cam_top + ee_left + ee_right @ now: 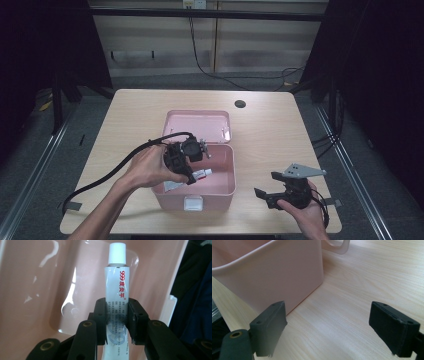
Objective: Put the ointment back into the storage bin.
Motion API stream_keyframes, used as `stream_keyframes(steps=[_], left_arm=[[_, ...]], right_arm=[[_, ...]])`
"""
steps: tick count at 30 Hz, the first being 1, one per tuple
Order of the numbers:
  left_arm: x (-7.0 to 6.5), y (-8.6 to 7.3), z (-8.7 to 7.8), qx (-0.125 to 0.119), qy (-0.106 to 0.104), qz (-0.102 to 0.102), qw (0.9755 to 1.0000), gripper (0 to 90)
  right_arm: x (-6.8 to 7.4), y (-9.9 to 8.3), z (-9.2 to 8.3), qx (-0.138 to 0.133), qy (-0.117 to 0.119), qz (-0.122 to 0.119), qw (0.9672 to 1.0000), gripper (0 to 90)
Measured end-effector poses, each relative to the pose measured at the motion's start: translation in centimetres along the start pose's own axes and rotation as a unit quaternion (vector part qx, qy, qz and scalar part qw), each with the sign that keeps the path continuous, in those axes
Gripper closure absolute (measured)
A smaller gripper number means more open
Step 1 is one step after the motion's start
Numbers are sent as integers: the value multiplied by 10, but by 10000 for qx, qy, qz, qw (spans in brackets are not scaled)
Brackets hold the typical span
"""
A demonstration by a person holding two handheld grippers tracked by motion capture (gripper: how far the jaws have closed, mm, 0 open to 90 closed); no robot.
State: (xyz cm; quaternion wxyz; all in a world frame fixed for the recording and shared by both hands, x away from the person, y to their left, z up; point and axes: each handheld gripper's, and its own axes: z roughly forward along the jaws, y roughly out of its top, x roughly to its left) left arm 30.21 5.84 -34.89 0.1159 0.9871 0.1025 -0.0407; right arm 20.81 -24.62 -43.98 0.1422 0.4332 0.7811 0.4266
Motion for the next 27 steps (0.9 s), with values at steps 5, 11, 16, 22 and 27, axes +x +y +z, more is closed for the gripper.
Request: stream_keyframes(steps=[5, 11, 16, 22, 27], left_arm=[[1, 1, 7, 8, 36, -29, 10000, 715], [0, 2, 14, 42, -22, 105, 9999, 715], [1, 4, 20, 109, -138, 228, 9996, 715], [4, 5, 31, 226, -308, 331, 9987, 715], [7, 7, 40, 354, -363, 394, 9979, 714]], right_arm=[[0, 0, 0, 9, -16, 17, 10000, 137], [0, 0, 0, 23, -19, 20, 10000, 138], [0, 0, 1, 26, -10, 10, 10000, 137], [0, 0, 0, 22, -8, 17, 10000, 137], [0, 0, 0, 22, -4, 15, 10000, 137]])
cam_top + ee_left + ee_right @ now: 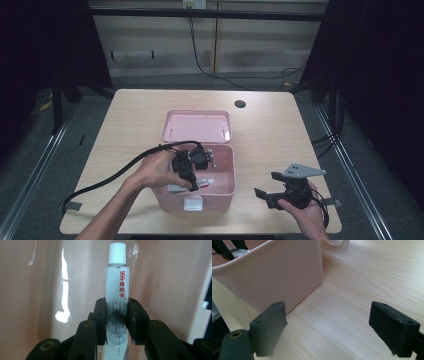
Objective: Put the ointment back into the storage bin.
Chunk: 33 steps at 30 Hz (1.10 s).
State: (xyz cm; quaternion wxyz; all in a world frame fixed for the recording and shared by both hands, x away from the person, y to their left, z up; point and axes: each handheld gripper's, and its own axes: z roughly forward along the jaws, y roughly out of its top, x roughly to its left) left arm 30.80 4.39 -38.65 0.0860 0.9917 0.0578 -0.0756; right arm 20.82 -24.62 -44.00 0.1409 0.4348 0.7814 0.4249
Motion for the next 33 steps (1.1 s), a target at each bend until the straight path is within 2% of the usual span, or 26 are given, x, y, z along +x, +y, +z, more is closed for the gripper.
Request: stream_keyframes(steps=[4, 6, 9, 16, 19, 22, 25, 33], left_arm=[[2, 1, 4, -36, -62, -1, 10000, 714], [4, 2, 6, 52, -77, 17, 10000, 714], [5, 2, 9, 26, -70, 35, 10000, 714], [6, 2, 15, 129, -216, 143, 9996, 714], [11, -1, 19, 86, -337, 105, 9993, 714], [14, -6, 24, 229, -332, 24, 9992, 714], [20, -12, 27, 144, -467, -39, 9988, 714], [20, -13, 29, 233, -503, -81, 9984, 713]], right_arm=[[0, 0, 0, 7, -5, -8, 10000, 137], [0, 0, 1, 17, 0, -15, 10000, 137], [1, 0, 0, 25, -2, -4, 10000, 137], [0, 0, 0, 18, 4, -12, 10000, 137], [1, 0, 0, 24, -2, -6, 10000, 137], [0, 0, 1, 21, -2, -19, 10000, 137], [1, 0, 1, 44, -6, -24, 10000, 137], [1, 0, 1, 57, -1, -19, 10000, 137]])
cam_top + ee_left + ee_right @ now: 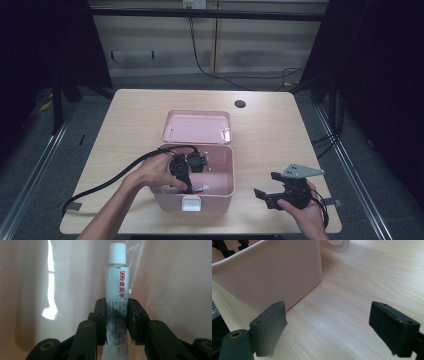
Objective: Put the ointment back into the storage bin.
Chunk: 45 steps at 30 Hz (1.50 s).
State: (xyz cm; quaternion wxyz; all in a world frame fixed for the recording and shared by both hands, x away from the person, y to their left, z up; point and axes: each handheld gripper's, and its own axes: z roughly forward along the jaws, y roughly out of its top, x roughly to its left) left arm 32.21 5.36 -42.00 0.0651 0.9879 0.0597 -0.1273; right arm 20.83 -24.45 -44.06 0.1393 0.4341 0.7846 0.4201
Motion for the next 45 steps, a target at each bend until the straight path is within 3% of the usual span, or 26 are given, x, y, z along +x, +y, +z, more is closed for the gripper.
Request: stream_keyframes(steps=[7, 21, 37, 45], left_arm=[[-2, 1, -1, -15, -45, 24, 10000, 713], [-4, 7, 18, 400, -99, 67, 9991, 711], [-4, 7, 20, 548, -151, 0, 9984, 704], [-3, 7, 19, 510, -225, -47, 9984, 676]], right_arm=[[0, 0, 1, 17, -4, -24, 10000, 137], [0, 0, 2, 59, -31, -68, 10000, 137], [1, 0, 2, 77, -28, -79, 9999, 137], [0, 0, 2, 82, -31, -80, 9999, 137]])
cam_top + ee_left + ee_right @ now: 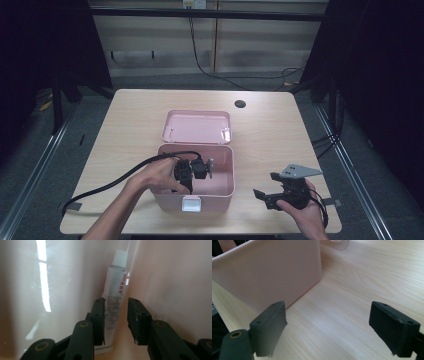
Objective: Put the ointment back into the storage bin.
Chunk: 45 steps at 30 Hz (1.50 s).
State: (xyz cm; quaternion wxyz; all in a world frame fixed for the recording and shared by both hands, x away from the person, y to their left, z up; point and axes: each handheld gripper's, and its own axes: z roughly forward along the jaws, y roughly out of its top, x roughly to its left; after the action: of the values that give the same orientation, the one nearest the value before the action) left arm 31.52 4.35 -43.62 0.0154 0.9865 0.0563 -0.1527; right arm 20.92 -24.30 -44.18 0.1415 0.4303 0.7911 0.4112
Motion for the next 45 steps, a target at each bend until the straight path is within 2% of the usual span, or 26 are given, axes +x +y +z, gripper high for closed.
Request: stream_keyframes(steps=[4, 15, 20, 29, 36, 45], left_arm=[[1, -1, -2, -12, 43, 4, 10000, 679], [-3, -6, -16, -345, 238, -46, 9991, 707], [-4, -11, -25, -510, 483, -68, 9975, 703], [-10, -15, -35, -706, 720, -61, 9949, 698], [-15, -21, -47, -946, 860, -34, 9918, 682], [-23, -29, -62, -1019, 955, 4, 9902, 672]], right_arm=[[0, 0, 0, 0, 0, -5, 10000, 137], [0, 0, 0, 2, -1, -8, 10000, 137], [0, 0, 0, 1, -3, -6, 10000, 137], [0, 0, 1, 8, 4, -7, 10000, 137], [0, 0, 0, 2, 10, -1, 10000, 137], [0, 0, 0, 12, 6, -1, 10000, 137]])
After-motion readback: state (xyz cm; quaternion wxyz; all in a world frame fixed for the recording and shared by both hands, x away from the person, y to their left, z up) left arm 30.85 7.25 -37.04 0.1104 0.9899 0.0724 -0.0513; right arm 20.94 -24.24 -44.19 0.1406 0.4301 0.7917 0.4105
